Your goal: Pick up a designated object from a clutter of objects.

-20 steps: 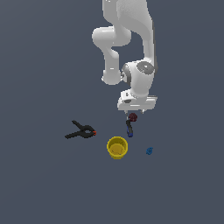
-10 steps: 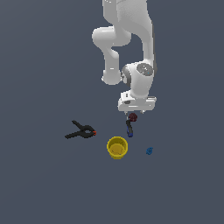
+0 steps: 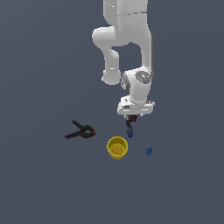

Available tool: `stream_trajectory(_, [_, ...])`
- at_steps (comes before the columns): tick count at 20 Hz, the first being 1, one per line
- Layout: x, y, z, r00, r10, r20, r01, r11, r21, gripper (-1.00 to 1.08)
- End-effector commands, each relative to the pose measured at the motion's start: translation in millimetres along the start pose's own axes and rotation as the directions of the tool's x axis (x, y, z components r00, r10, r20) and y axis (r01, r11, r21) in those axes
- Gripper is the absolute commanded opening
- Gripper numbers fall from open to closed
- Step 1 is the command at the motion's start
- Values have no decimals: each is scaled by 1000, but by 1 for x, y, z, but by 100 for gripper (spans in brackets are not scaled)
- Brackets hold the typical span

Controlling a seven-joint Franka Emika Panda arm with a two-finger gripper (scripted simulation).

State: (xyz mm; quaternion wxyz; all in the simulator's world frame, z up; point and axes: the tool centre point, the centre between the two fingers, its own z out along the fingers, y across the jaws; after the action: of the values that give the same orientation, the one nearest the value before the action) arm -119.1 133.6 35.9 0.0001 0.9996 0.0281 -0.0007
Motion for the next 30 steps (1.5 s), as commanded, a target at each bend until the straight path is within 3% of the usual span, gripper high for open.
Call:
stream_trajectory(1, [0, 0, 6, 1000, 0, -1, 0, 1000, 0, 100])
stream_trajectory(8, [1, 0, 7, 1000, 0, -1, 0, 1000, 0, 100])
stream_trajectory(9, [1, 0, 7, 1000, 0, -1, 0, 1000, 0, -100])
stream_trajectory(22, [3, -1, 4, 1000, -2, -5, 2, 1000, 1, -100])
stream_trajectory(30, [17, 4, -18, 1000, -2, -5, 2, 1000, 1, -100])
